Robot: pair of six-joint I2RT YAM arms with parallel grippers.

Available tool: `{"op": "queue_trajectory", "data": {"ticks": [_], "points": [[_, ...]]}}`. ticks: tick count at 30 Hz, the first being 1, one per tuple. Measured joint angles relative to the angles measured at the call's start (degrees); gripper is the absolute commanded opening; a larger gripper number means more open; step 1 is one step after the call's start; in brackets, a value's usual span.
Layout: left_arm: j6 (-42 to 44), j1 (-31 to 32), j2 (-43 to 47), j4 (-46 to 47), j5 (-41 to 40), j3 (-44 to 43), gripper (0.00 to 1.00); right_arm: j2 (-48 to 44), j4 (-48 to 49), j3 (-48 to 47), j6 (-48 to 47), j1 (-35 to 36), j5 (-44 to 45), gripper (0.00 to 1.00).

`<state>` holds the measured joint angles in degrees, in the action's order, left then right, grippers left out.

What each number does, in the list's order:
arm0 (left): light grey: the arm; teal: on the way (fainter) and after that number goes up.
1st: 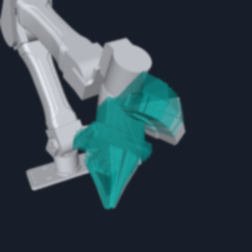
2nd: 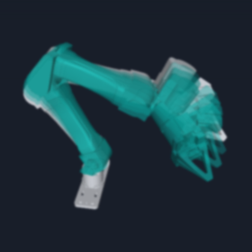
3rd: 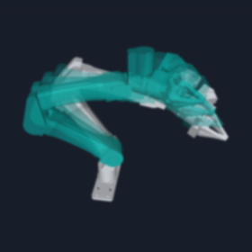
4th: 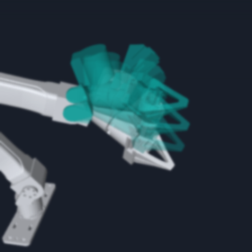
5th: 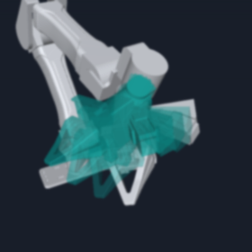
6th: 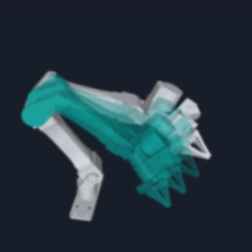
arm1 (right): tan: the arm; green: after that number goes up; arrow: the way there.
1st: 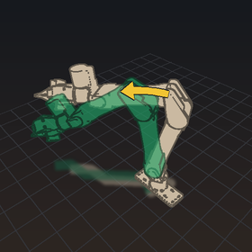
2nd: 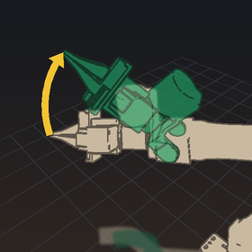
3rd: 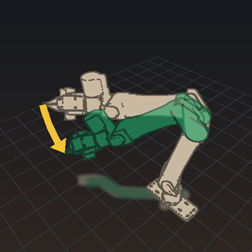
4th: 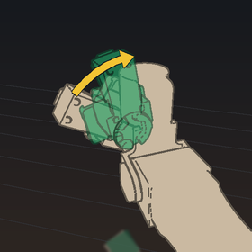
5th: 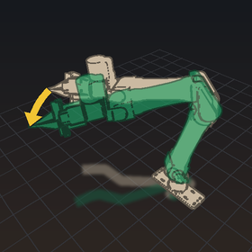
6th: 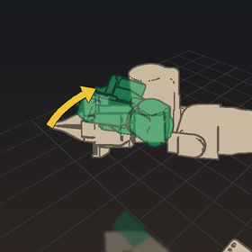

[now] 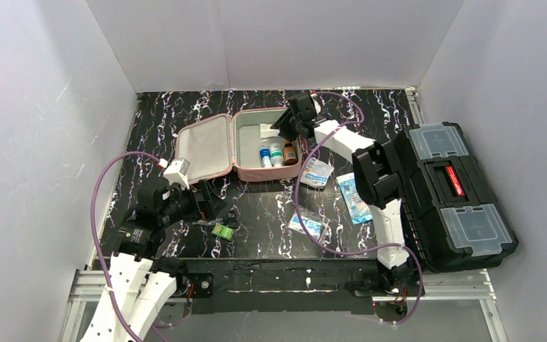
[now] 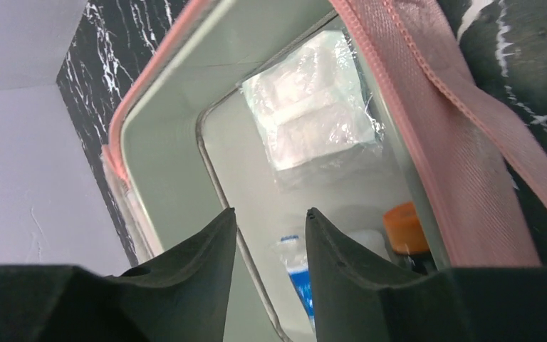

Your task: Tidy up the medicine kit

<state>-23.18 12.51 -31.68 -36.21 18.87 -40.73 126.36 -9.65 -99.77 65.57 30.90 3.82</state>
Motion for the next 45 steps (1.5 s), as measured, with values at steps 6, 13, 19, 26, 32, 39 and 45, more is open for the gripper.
{"op": "queue_trajectory", "data": {"ticks": [6, 13, 19, 26, 32, 39, 45], "points": [[0.0, 0.0, 0.0, -0.1, -0.2, 0.0, 1.0, -7.9, -3.6, 2.3, -5.1, -0.2, 0.1, 0.55], [0.0, 0.0, 0.0, -0.1, -0.5, 0.0, 0.99, -19.9, -6.7, 11.2, -11.2, -0.6, 0.8, 0.59], [0.0, 0.0, -0.2, -0.3, -1.3, 0.0, 1.0, -28.3, -10.1, 18.4, -15.7, -1.8, 1.7, 0.61], [0.0, 0.0, -0.4, -0.3, -1.9, 0.0, 0.99, -37.3, -14.5, 26.5, -21.3, -2.4, 5.4, 0.66], [0.0, 0.0, -0.6, -0.3, -2.1, 0.0, 0.99, -41.9, -16.0, 33.3, -23.8, -2.4, 7.5, 0.71], [0.0, 0.0, -1.0, -0.3, -2.2, 0.0, 0.99, -42.2, -16.0, 40.1, -23.7, -2.8, 7.8, 0.71], [0.0, 0.0, -1.4, -0.3, -2.2, 0.0, 0.99, -39.2, -15.4, 40.4, -22.8, -3.6, 7.8, 0.71]]}}
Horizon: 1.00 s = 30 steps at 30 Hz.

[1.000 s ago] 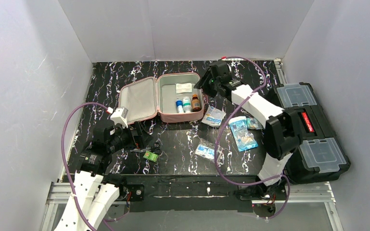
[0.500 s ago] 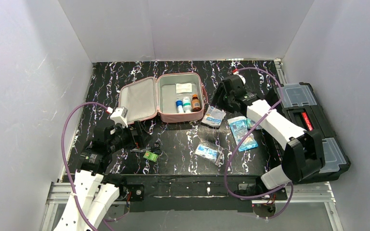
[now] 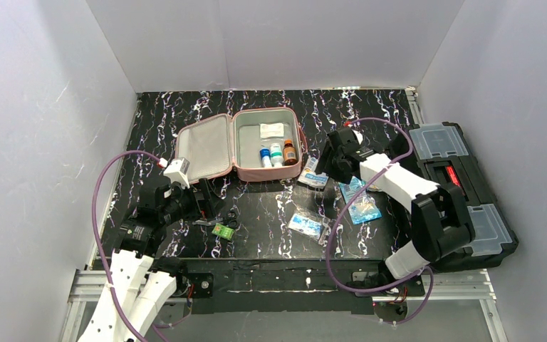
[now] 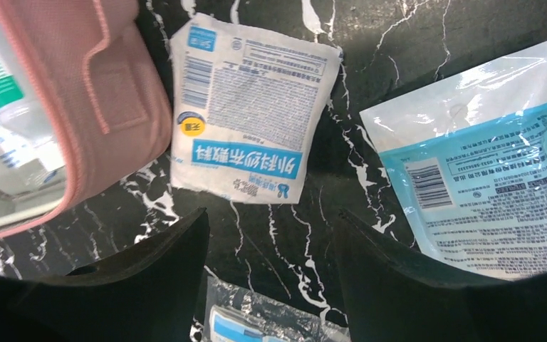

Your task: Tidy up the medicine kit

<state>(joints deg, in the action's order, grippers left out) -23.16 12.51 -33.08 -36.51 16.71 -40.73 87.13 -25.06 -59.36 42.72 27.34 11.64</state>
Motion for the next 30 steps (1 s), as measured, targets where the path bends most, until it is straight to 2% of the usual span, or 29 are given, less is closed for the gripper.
{"op": "queue_trajectory", "data": {"ticks": [16, 25, 30], "points": [[0.0, 0.0, 0.0, 0.0, 0.0, 0.0, 0.99, 11.7, 0.0, -6.3, 2.1, -2.7, -1.3, 0.72], [0.0, 0.0, 0.0, 0.0, 0.0, 0.0, 1.0, 15.8, -0.5, -8.6, 2.1, -3.0, -0.9, 0.68], [0.0, 0.0, 0.0, 0.0, 0.0, 0.0, 0.99, 17.4, -0.5, -8.6, 2.1, -3.0, -0.8, 0.61]]}}
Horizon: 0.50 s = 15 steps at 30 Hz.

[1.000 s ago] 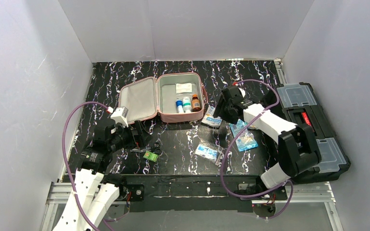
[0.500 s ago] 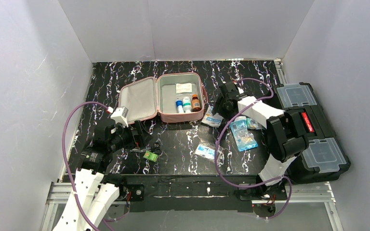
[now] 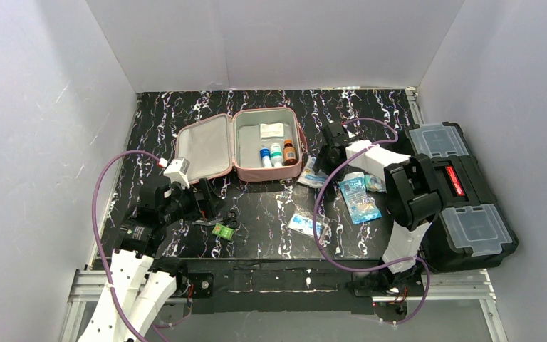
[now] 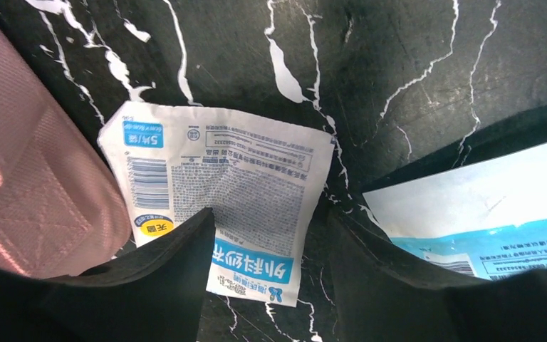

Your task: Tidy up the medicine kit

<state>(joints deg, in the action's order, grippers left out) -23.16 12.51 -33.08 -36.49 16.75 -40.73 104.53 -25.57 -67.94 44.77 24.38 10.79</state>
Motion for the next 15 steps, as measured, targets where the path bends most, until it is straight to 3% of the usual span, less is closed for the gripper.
{"op": "queue_trajectory", "data": {"ticks": [5, 15], "points": [[0.0, 0.0, 0.0, 0.0, 0.0, 0.0, 1.0, 0.5, 0.0, -0.3, -0.1, 0.0, 0.1, 0.5], [0.0, 0.0, 0.0, 0.0, 0.0, 0.0, 1.0, 1.7, 0.2, -1.7, -2.2, 0.0, 0.2, 0.1]]}}
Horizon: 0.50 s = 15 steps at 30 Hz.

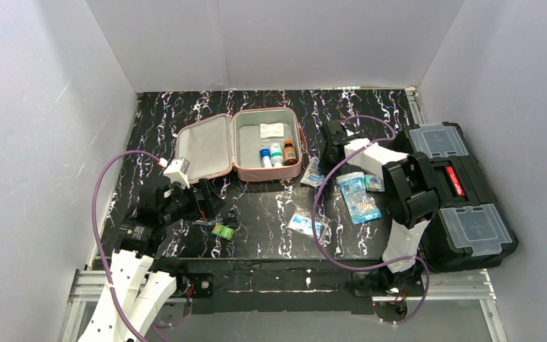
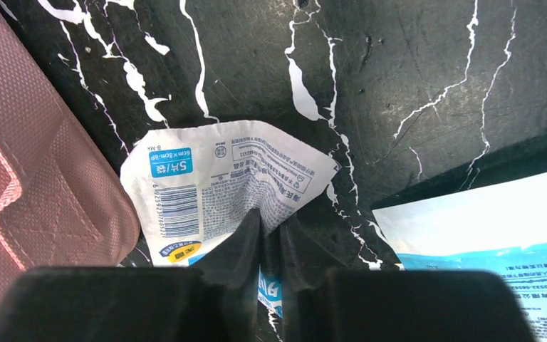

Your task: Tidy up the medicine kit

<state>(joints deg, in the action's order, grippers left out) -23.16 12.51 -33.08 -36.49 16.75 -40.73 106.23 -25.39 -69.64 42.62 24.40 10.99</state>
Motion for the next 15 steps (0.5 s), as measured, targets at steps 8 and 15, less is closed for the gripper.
{"op": "queue_trajectory", "data": {"ticks": [8, 15], "points": [[0.0, 0.0, 0.0, 0.0, 0.0, 0.0, 0.99, -0.1, 0.6, 0.2, -1.7, 0.0, -0.9, 0.01], [0.0, 0.0, 0.0, 0.0, 0.0, 0.0, 0.99, -2.9, 0.3, 2.0, -2.8, 0.0, -0.9, 0.01]]}}
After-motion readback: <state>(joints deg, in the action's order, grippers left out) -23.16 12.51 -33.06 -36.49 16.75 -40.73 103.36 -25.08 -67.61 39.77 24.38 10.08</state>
